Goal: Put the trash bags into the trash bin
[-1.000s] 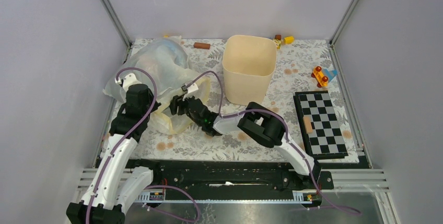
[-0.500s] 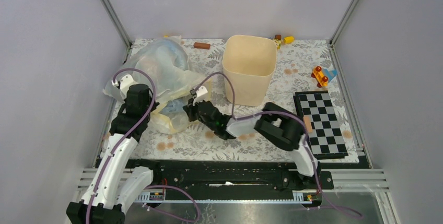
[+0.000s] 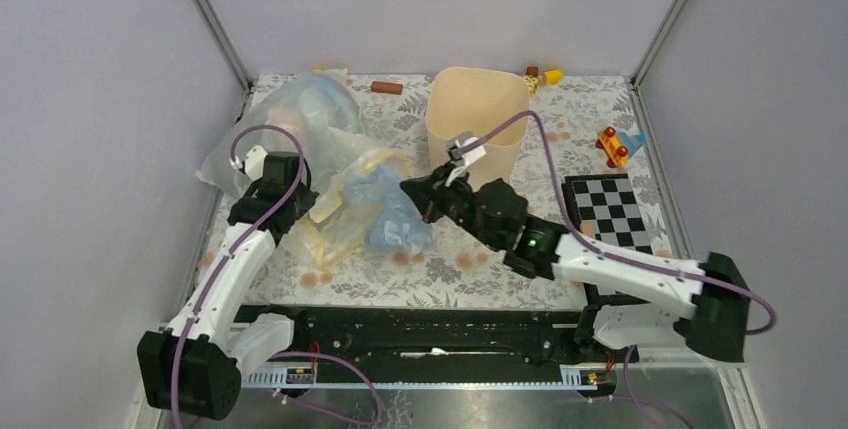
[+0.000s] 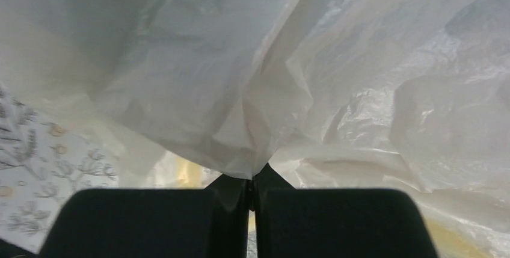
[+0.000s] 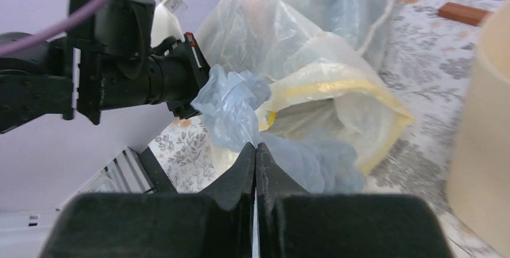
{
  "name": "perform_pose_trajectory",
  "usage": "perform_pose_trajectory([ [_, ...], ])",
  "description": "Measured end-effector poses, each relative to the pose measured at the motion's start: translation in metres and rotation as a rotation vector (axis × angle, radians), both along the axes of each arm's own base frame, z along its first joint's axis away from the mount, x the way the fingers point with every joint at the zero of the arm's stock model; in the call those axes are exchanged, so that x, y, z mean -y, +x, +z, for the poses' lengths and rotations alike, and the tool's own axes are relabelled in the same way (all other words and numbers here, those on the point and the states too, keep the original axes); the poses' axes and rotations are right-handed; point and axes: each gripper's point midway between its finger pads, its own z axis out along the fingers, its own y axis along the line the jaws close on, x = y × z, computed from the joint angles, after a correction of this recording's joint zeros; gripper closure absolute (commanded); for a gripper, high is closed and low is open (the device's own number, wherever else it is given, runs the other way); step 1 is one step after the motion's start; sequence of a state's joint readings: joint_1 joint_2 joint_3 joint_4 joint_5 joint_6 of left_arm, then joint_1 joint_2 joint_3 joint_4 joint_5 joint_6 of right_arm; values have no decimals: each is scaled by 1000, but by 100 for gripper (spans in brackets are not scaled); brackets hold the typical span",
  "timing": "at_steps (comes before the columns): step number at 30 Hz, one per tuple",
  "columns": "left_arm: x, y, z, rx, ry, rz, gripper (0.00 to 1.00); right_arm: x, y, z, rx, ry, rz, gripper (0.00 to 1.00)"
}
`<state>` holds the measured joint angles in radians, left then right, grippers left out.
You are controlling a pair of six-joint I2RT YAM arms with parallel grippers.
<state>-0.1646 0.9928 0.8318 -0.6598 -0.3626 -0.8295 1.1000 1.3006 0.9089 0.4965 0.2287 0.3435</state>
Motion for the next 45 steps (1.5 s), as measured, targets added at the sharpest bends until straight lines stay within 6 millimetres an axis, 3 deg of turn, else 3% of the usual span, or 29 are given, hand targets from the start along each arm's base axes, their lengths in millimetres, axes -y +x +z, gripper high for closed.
perform_pose_trajectory([
  [5,19,5,-35,-22,-134,26,100,61,-7,18,-14,-52,-124,100],
  [12,33,13,-97,-37,-251,96,100,150,-21,12,-59,-120,-296,100],
  [15,35,29,-116,-57,-266,134,100,179,-29,8,-72,-139,-341,100],
  [18,29,49,-130,-92,-224,196,100,196,-34,4,-84,-163,-361,100],
  [24,-1,97,-127,-42,-115,323,100,217,-40,-19,-131,-271,-399,100],
  [25,-5,102,-125,-36,-101,333,100,220,-40,-21,-135,-282,-407,100],
  [27,-10,111,-120,-19,-81,341,89,225,-42,-24,-142,-294,-415,100],
  [29,-11,113,-114,-9,-73,327,67,227,-43,-24,-146,-290,-415,100],
  [31,-7,111,-107,-3,-68,296,37,227,-45,-23,-148,-281,-406,100],
  [34,4,102,-81,42,-83,218,12,211,-51,-25,-160,-278,-325,100],
  [37,19,90,-34,134,-134,117,6,176,-65,-20,-174,-259,-153,100],
  [40,33,79,14,242,-190,12,2,152,-74,-1,-160,-215,-38,100],
  [42,48,65,46,329,-235,-106,1,142,-77,12,-139,-183,9,100],
  [45,77,41,75,418,-303,-306,1,139,-74,17,-120,-165,6,100],
])
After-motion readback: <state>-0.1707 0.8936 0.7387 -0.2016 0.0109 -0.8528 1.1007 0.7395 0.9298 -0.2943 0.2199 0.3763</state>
